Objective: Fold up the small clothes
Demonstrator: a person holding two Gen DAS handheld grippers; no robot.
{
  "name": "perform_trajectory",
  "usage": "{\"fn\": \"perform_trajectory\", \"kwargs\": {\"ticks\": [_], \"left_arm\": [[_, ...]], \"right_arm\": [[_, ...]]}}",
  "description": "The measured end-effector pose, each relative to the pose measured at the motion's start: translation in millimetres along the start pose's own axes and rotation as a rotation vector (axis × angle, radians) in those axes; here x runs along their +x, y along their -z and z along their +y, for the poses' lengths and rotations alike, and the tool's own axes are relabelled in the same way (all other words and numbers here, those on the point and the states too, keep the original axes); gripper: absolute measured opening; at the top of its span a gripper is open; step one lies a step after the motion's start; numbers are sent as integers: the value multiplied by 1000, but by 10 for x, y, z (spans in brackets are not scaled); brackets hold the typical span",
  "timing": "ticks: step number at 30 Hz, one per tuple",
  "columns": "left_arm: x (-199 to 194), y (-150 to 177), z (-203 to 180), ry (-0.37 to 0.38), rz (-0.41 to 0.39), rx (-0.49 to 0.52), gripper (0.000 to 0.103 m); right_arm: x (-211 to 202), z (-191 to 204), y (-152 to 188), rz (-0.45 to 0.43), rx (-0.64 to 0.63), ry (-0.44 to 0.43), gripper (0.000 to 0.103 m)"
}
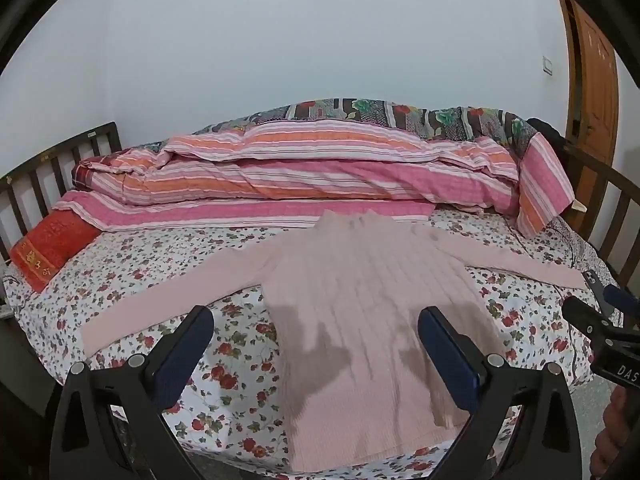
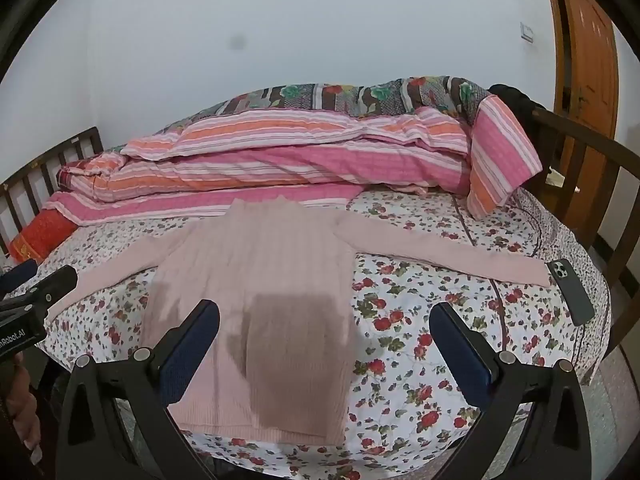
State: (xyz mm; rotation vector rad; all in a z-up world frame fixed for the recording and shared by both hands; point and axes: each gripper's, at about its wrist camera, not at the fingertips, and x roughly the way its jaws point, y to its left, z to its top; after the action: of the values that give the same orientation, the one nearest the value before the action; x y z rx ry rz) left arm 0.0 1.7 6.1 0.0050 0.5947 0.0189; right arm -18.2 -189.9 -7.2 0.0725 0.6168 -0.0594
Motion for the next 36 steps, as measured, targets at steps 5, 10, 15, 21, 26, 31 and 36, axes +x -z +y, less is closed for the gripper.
{"fn": "perform_trajectory", "kwargs": {"ticks": [5, 10, 15, 21, 26, 31, 36], "left_arm": [[-10, -11, -7, -3, 0, -5, 103], [-20, -24, -10, 0, 0, -12, 103], [-25, -16, -21, 1, -1, -13, 103], [-31, -4, -33, 1, 0, -13, 103], [-30, -4, -41, 0, -2, -14, 103], [-35, -1, -63, 2, -2, -14, 103], [-37, 8, -72, 1, -3, -14, 103]], "right_arm": [[15, 13, -7, -1, 1, -2, 103], [2, 16, -2, -3, 3, -4, 103], [-14, 22, -9, -5, 5, -6, 103], [-17, 24, -13, -4, 6, -6, 103], [-19, 20, -10, -6, 6, -7, 103], [-25, 24, -15, -6, 7, -6, 103], [-28, 23, -18, -7, 7, -7, 103]]}}
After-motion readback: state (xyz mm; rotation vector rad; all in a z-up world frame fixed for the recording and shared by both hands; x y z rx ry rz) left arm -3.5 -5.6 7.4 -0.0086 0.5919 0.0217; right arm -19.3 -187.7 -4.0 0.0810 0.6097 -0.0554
